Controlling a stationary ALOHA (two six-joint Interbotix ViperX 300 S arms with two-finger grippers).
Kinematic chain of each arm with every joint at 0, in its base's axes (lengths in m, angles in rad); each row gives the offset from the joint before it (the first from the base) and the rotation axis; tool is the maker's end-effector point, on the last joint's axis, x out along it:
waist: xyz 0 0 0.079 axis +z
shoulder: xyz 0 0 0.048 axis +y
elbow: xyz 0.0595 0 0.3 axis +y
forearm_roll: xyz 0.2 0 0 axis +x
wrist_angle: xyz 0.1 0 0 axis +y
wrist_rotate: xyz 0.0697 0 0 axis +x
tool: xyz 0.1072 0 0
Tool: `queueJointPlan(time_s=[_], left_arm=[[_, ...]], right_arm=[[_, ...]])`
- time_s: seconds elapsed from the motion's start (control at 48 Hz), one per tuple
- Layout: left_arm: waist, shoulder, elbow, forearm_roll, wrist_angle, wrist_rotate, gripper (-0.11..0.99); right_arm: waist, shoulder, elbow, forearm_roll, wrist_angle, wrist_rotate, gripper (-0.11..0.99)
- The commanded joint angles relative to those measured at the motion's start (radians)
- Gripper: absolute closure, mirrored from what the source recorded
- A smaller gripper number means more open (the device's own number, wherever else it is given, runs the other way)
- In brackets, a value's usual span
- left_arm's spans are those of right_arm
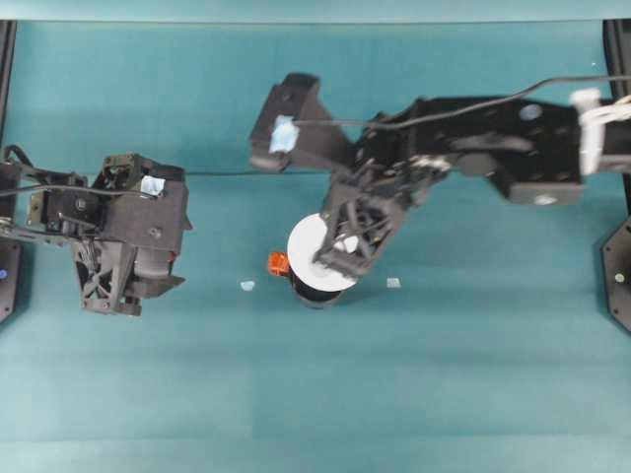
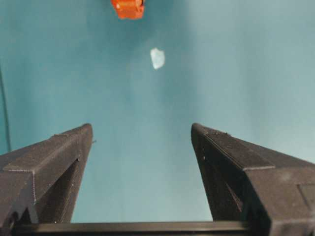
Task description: Put the paper cup into the moved red handle cup holder.
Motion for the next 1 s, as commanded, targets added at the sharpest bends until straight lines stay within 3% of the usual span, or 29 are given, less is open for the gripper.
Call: queueJointPlan(time_s=[0.0, 0.417, 0.542, 0.625, 0.979], left_arm=[[-0.002, -0.011, -0.009, 0.002, -0.005, 0.0, 0.04], [-0.003, -0.012, -0.009, 0.002, -0.005, 0.0, 0.04], [-0.003, -0.011, -0.009, 0.002, -0.005, 0.0, 0.04], [-0.002, -0.011, -0.011, 0.002, -0.005, 0.0, 0.04], [-0.003, -0.011, -0.009, 0.002, -0.005, 0.0, 0.04]], right_arm=[[0.005, 0.025, -0.014, -0.003, -0.025, -0.003, 0.98], [0.008, 0.072, 0.064, -0.008, -0.114, 0.0, 0.98], [0.008, 0.075, 0.08, -0.023, -0.135, 0.0, 0.98], [0.008, 0.081, 0.083, -0.026, -0.143, -0.002, 0.98], [0.011, 0.097, 0.083, -0.025, -0.167, -0.018, 0.98]])
